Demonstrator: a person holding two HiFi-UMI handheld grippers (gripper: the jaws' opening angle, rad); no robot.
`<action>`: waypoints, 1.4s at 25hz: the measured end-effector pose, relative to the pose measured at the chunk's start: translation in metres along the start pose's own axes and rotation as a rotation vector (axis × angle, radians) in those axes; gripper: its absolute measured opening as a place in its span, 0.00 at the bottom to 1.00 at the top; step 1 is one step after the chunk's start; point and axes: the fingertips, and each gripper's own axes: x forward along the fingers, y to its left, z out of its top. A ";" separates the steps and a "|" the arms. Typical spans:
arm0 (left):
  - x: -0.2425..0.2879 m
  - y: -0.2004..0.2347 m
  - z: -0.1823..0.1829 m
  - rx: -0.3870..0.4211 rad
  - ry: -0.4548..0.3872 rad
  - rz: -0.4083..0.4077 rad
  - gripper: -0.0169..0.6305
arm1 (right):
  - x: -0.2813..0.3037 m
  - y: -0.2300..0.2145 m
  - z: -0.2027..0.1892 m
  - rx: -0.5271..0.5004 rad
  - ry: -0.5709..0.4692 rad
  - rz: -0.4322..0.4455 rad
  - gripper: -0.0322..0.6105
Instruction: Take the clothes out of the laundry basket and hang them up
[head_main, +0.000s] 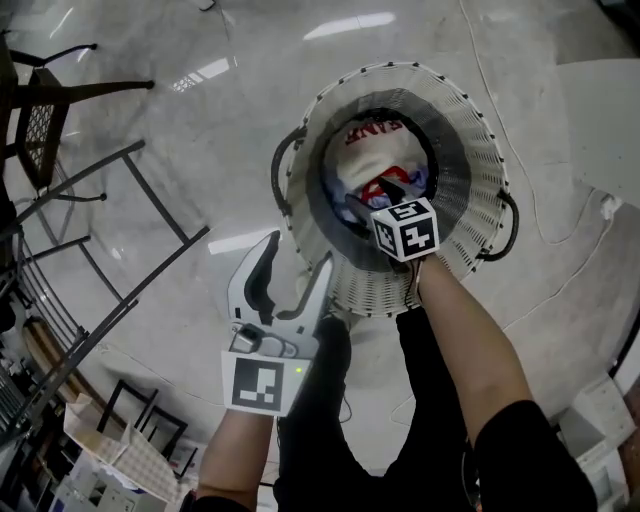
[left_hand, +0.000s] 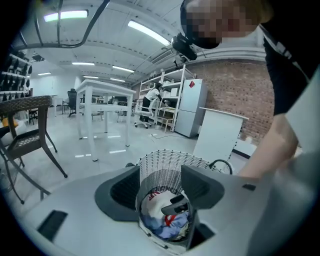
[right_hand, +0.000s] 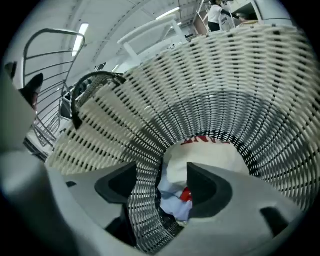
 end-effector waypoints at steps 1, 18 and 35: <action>0.003 0.001 -0.002 0.004 0.000 0.000 0.39 | 0.008 -0.006 -0.006 0.015 0.013 -0.007 0.55; 0.021 0.012 -0.042 0.049 0.024 -0.003 0.39 | 0.094 -0.049 -0.076 0.214 0.138 -0.036 0.23; -0.007 -0.015 0.014 0.042 0.032 -0.037 0.39 | -0.025 -0.015 0.011 0.173 -0.022 -0.028 0.07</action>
